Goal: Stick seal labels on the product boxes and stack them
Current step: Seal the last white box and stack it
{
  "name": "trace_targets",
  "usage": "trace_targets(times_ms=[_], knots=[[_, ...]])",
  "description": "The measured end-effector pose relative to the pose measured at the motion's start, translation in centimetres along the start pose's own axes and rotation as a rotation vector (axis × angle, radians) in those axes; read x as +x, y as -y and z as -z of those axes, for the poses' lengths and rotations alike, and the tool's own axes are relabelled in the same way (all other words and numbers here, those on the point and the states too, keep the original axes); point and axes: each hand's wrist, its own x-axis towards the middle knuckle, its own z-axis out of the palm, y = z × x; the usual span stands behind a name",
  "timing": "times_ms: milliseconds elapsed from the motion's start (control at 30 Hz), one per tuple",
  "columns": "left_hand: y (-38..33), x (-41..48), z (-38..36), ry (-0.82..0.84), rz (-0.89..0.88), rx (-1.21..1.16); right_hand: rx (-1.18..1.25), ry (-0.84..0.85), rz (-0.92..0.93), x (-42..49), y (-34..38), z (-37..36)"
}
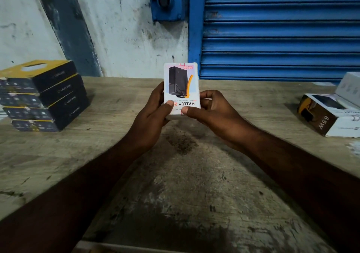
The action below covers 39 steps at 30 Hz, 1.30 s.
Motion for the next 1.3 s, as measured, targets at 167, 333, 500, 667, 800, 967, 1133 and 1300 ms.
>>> trace_targets(times_ms=[167,333,500,667,800,967,1133,1300], knots=[[0.02,0.08,0.1,0.019,0.022,0.002,0.008,0.007,-0.045,0.08,0.0,0.32],[-0.32,0.01,0.15,0.023,-0.009,0.02,0.093,0.039,-0.047,0.12,0.21,0.27],[-0.45,0.07,0.44,0.04,-0.081,0.174,0.198,0.053,-0.062,-0.06,0.72,-0.03],[-0.36,0.1,0.68,0.047,-0.059,0.212,0.192,0.072,-0.049,-0.07,0.45,-0.05],[-0.3,0.08,0.68,0.027,0.018,0.131,0.113,0.08,-0.031,0.12,-0.15,0.22],[-0.18,0.09,0.46,0.026,0.063,-0.033,0.042,0.057,-0.013,-0.13,0.09,0.25],[-0.25,0.03,0.35,0.042,0.064,0.003,-0.009,0.055,-0.027,-0.09,0.1,0.36],[0.03,0.22,0.27,0.045,0.069,-0.038,0.078,0.089,-0.036,0.31,0.12,0.7]])
